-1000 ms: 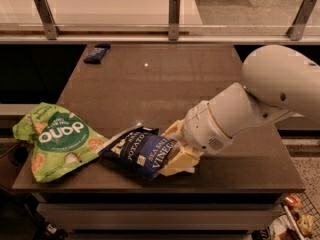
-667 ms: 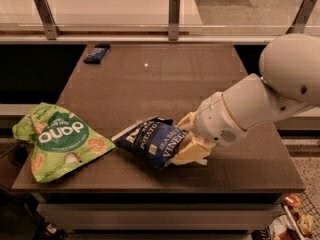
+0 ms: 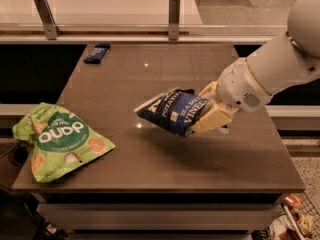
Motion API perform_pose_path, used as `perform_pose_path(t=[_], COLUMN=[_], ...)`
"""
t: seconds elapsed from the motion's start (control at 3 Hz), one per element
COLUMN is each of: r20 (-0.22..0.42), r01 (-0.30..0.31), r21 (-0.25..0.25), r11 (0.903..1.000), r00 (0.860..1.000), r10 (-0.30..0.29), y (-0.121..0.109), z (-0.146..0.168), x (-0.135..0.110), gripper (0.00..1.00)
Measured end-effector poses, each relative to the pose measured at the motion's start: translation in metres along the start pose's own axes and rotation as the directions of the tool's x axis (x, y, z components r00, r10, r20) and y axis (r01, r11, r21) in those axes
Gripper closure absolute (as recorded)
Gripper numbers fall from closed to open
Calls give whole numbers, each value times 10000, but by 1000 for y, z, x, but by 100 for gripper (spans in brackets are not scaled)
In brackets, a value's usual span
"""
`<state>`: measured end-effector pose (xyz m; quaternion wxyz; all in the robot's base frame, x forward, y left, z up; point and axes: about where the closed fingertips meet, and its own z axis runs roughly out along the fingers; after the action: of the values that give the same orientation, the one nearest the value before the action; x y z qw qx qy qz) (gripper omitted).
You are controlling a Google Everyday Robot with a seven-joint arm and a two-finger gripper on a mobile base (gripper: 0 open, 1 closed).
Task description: Move blue chip bag near rxbar blueberry
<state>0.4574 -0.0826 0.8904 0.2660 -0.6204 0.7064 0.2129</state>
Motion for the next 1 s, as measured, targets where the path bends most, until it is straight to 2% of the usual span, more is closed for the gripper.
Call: perform_pose_path(t=[0.33, 0.67, 1.0], r20=[-298, -753, -1223], r01=[59, 93, 216], r21=[325, 881, 1729], r11=[9995, 9961, 9847], r00=[9995, 9972, 9925], r10=[-49, -26, -3], y=[-34, -72, -113], z=[-24, -41, -45], x=[-5, -14, -31], gripper=[100, 100, 100])
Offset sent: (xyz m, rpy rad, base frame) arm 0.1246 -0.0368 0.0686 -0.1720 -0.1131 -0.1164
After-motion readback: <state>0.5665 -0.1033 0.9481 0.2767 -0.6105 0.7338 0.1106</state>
